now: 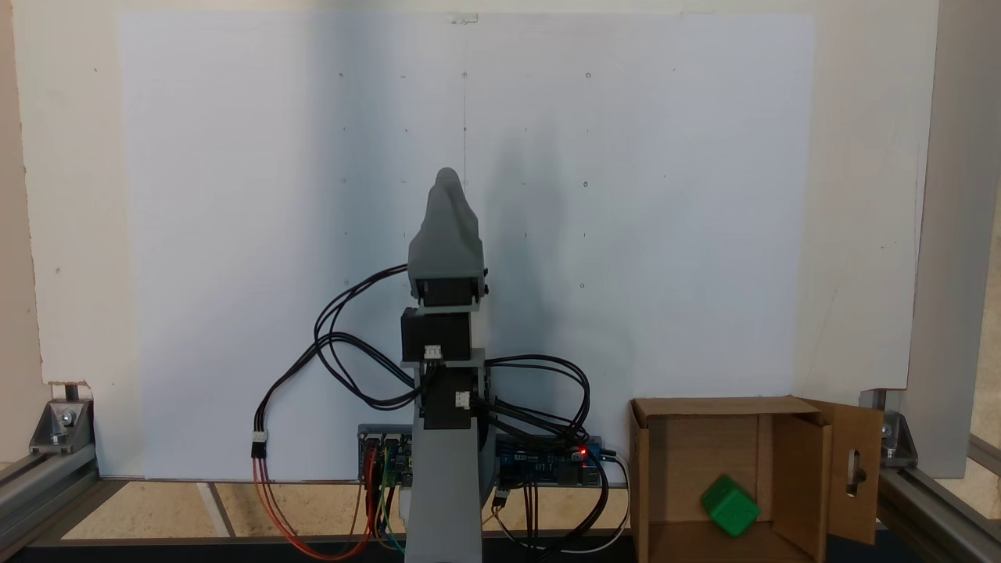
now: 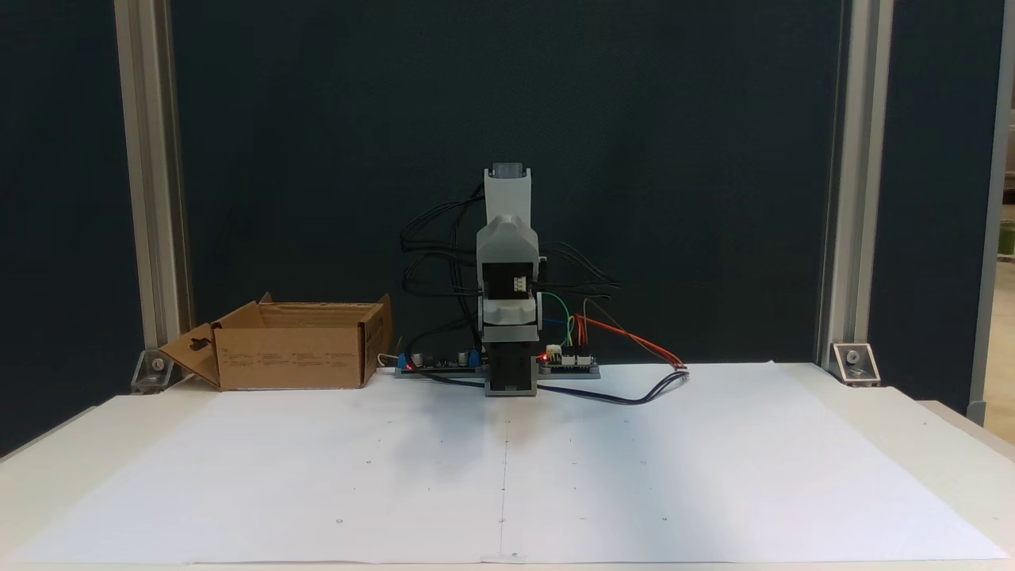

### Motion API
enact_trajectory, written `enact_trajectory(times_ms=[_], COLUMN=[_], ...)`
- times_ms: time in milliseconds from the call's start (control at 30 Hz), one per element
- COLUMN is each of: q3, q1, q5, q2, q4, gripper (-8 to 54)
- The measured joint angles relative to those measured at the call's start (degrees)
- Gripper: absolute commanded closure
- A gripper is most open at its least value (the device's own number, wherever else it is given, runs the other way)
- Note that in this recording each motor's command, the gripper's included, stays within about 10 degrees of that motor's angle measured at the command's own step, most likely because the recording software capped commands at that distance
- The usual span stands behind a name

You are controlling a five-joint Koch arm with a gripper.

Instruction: Grasp a green dice and put it in the bin.

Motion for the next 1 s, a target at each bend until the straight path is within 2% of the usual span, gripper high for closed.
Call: enact_trajectory(times_ms=[400, 500, 1000], q3=[9.8, 10.1, 10.1], q1=[0.1, 0.6, 0.9], q5=[-0.5, -0.5, -0.5], q2=[0.0, 0.0, 0.0], q4=[-7.3, -7.3, -7.3], gripper=[2.9, 0.7, 0.6])
